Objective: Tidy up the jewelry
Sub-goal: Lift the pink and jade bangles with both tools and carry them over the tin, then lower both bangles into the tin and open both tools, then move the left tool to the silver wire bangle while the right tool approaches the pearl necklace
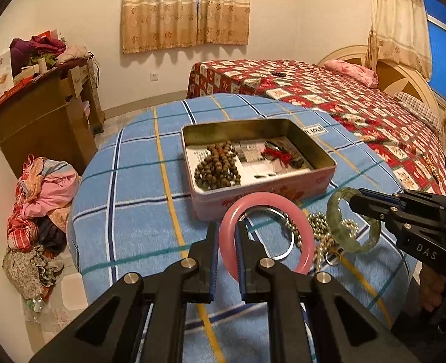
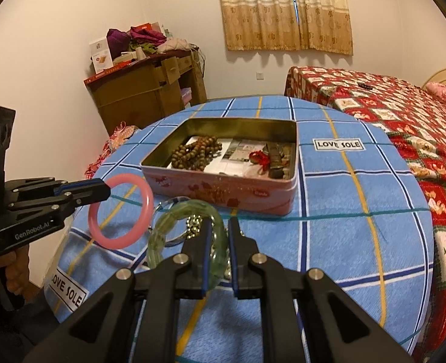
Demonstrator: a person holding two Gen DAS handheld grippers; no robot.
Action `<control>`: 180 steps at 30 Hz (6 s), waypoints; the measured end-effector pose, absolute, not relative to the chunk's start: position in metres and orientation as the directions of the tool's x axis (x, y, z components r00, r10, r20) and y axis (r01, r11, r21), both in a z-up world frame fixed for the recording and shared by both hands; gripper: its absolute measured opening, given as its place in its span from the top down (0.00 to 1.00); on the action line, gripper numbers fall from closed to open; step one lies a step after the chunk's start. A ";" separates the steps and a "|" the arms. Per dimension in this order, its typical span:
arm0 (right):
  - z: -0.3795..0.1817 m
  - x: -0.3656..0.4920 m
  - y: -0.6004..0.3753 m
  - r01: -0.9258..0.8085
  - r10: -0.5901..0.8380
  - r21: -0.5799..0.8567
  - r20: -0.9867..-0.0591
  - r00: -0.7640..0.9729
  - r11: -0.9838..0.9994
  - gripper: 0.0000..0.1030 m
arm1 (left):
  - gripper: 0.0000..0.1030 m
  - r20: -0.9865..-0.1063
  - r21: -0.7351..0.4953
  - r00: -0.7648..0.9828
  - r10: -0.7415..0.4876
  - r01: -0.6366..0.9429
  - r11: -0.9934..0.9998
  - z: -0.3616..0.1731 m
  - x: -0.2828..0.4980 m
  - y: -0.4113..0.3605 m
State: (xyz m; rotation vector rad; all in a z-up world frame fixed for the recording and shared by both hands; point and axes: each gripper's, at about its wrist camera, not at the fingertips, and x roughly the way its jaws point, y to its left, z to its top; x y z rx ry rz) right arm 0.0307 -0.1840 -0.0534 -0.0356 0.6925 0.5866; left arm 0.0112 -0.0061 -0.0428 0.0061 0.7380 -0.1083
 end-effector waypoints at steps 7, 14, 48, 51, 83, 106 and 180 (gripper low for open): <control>-0.042 0.045 -0.183 -0.522 0.500 0.157 -0.601 0.623 0.839 0.88 | 0.90 -0.653 -0.024 0.753 -0.085 0.092 0.995 -0.032 0.022 -0.002; -0.036 0.057 -0.181 -0.519 0.501 0.159 -0.595 0.628 0.840 0.88 | 0.90 -0.640 -0.021 0.765 -0.075 0.080 0.997 -0.025 0.032 0.000; -0.017 0.107 -0.167 -0.510 0.466 0.104 -0.592 0.658 0.854 0.88 | 0.90 -0.619 -0.010 0.782 -0.070 0.082 0.997 -0.008 0.081 -0.005; -0.016 0.112 -0.165 -0.511 0.462 0.098 -0.594 0.658 0.854 0.88 | 0.90 -0.624 -0.014 0.778 -0.072 0.082 0.997 -0.009 0.088 -0.003; -0.039 0.162 -0.149 -0.450 0.381 0.065 -0.647 0.660 0.890 0.87 | 0.90 -0.680 0.030 0.732 -0.044 0.088 0.996 -0.033 0.142 -0.005; -0.053 0.169 -0.154 -0.428 0.357 0.064 -0.667 0.654 0.902 0.78 | 0.89 -0.699 0.031 0.713 -0.056 0.108 0.994 -0.042 0.147 -0.009; -0.098 0.041 -0.200 -0.400 0.292 0.036 -0.743 0.602 0.916 0.57 | 0.34 -0.766 0.060 0.643 0.018 0.044 0.997 -0.105 0.049 -0.018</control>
